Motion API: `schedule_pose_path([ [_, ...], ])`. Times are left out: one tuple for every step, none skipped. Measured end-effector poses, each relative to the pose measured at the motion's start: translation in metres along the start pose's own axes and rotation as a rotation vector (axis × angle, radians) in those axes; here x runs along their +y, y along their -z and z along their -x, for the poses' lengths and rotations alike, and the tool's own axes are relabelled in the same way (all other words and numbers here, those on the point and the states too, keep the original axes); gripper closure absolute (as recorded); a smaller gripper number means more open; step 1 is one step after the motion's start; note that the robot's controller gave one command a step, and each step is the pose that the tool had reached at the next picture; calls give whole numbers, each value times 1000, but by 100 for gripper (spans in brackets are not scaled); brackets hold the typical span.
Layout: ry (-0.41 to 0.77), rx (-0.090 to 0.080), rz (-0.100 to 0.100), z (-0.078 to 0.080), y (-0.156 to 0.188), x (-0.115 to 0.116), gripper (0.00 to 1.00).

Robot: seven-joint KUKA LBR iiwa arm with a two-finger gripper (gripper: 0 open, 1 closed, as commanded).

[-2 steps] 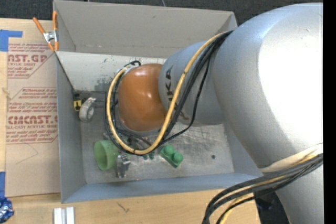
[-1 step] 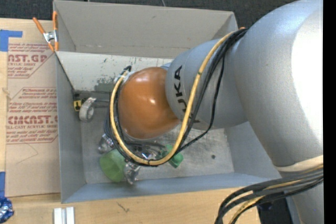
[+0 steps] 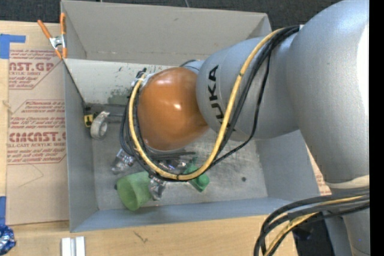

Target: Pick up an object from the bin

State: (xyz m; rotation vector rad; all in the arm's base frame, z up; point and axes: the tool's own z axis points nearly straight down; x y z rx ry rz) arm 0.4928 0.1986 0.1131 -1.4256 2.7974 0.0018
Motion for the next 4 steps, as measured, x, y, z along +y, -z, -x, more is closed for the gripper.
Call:
schedule_pose_path([
  [301, 17, -2, 23, -33, 10, 0],
  [299, 3, -1, 24, -31, 9, 0],
  [299, 3, 0, 24, -30, 9, 100],
  [298, -5, -3, 26, 30, 9, 100],
])
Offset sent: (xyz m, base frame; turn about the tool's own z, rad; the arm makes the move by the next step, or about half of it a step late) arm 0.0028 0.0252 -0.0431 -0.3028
